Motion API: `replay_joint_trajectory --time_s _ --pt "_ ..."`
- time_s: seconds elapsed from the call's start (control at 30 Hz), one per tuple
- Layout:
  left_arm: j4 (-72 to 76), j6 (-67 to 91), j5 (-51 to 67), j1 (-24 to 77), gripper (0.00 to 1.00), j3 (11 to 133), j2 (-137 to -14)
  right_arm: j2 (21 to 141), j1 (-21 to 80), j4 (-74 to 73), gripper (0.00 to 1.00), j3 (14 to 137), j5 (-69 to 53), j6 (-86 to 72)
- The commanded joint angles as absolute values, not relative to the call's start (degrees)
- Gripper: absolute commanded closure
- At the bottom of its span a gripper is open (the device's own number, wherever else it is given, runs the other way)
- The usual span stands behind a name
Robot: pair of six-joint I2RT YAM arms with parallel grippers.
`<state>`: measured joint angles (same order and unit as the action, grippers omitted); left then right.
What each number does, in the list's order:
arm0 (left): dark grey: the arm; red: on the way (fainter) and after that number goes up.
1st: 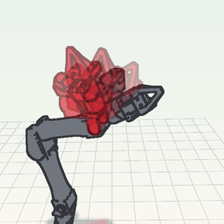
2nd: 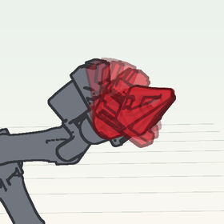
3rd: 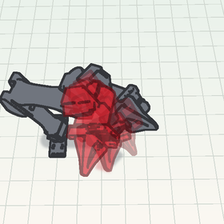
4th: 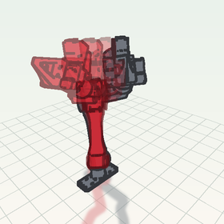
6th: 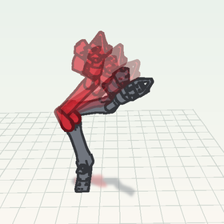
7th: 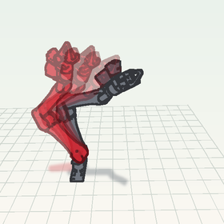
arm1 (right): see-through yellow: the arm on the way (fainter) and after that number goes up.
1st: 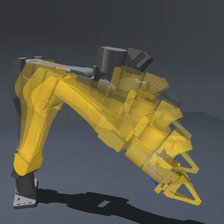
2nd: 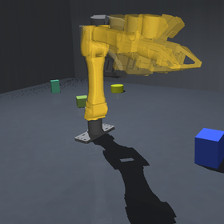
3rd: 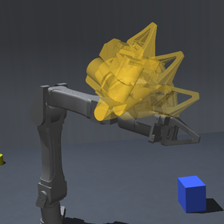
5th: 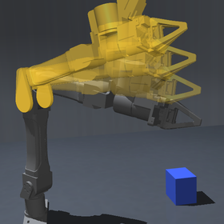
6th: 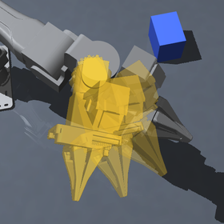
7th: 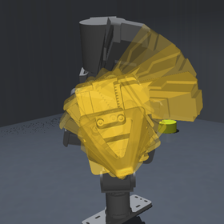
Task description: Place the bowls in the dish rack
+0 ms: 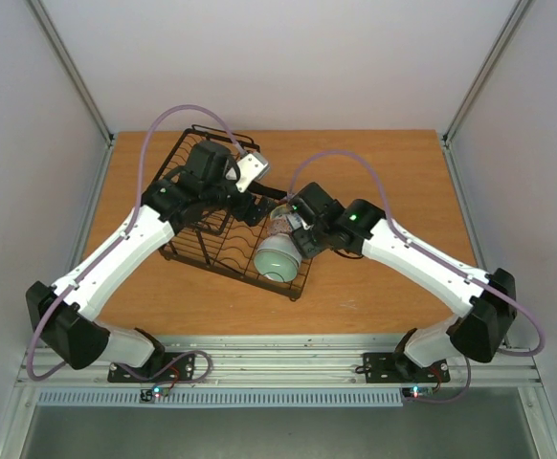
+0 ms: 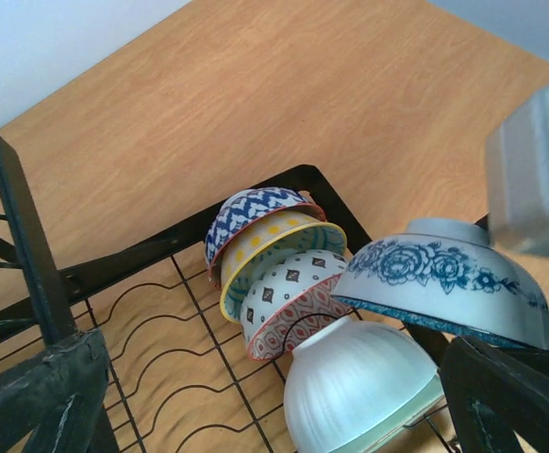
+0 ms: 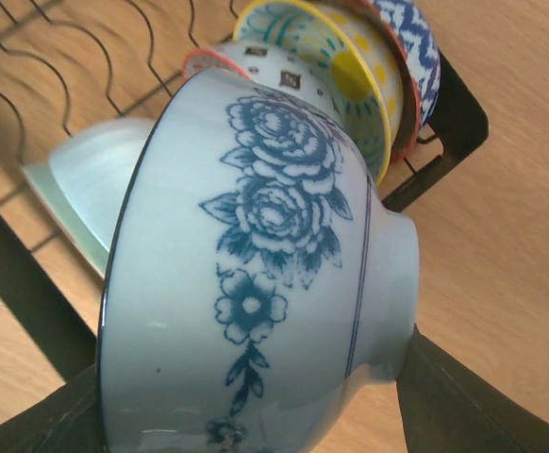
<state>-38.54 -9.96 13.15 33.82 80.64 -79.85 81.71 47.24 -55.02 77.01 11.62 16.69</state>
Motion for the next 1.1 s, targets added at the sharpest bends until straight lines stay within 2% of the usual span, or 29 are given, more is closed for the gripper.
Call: replay_joint_trajectory --time_s 0.0,0.5,1.07 --pt "-37.0 -11.5 10.8 33.7 0.03 81.3 -79.4 83.1 49.0 -56.7 0.99 79.7 18.2 22.9" --pt "-37.6 -12.5 11.6 33.7 0.03 81.4 -79.4 93.9 56.0 -58.1 0.99 83.2 29.0 29.0" --pt "-37.5 -12.9 11.6 33.7 0.03 80.9 -78.8 103.1 58.3 -61.3 0.99 89.5 31.0 34.0"
